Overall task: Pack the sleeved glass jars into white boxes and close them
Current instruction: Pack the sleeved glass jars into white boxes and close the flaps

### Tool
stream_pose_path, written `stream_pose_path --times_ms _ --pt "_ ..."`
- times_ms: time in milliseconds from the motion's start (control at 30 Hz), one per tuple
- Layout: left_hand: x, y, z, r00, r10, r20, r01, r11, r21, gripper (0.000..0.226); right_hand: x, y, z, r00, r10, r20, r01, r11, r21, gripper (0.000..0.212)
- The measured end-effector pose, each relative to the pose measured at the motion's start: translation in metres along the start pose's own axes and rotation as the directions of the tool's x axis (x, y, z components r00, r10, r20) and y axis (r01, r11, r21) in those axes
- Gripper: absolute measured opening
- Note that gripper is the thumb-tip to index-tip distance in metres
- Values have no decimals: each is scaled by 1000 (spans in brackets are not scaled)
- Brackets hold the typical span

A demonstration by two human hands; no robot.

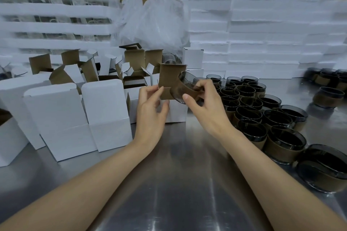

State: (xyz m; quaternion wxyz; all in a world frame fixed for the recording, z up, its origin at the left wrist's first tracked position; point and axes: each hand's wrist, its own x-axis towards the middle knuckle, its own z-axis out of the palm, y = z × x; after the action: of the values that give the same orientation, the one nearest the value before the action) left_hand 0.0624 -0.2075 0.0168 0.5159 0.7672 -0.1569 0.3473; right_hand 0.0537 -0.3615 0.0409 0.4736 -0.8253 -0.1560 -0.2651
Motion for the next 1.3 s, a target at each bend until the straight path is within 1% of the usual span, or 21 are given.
stream_pose_path --times_ms 133,233,333,433,500,600,700,800,867,933,1000,1033,1067,1133,1233,1300 --pt "-1 2 -2 1000 14 6 -14 1000 -12 43 4 -2 -6 998 -55 4 55 998 -29 26" --pt "-2 3 -1 999 44 18 -44 998 -36 46 6 1 -7 997 -46 61 49 998 -48 27" --pt "-3 1 1 999 32 19 -30 998 -51 43 6 6 -4 993 -45 106 61 986 -156 29" --pt "-4 -1 2 999 35 14 -35 999 -25 42 9 9 -4 993 -13 116 37 977 -209 27" --pt "-4 -1 1 999 44 8 -44 999 2 41 12 11 -2 992 -24 121 49 976 -213 24" --pt "-4 -1 1 999 53 7 -54 997 51 40 13 12 3 990 0 143 32 974 -224 20" --pt "-4 -1 1 999 40 8 -40 996 78 40 13 17 5 981 13 192 30 976 -217 23" --pt "-5 0 0 999 44 11 -45 990 130 35 10 22 9 978 41 202 -27 997 -71 20" --pt "-5 1 -1 999 39 25 -43 986 160 27 6 21 12 986 60 154 -68 997 47 35" --pt "-5 2 -1 999 17 33 -22 985 171 14 3 21 17 992 97 83 -110 978 178 55" --pt "-2 2 0 997 -70 32 66 993 94 9 0 20 20 982 189 29 -187 919 348 69" --pt "-1 2 -1 992 -118 36 117 993 32 8 0 20 21 974 226 2 -207 889 408 71" --pt "1 1 -1 989 -144 42 145 989 -18 9 0 19 21 968 250 -22 -216 874 435 69" --pt "2 -2 -3 989 -129 73 130 991 -19 15 0 18 21 970 242 -26 -209 883 421 56" --pt "3 -5 -2 982 -62 180 45 994 96 24 -1 18 20 987 157 -17 -147 951 274 31" --pt "4 -5 -2 975 -41 218 14 992 124 25 -1 17 20 992 123 -33 -114 974 198 27"
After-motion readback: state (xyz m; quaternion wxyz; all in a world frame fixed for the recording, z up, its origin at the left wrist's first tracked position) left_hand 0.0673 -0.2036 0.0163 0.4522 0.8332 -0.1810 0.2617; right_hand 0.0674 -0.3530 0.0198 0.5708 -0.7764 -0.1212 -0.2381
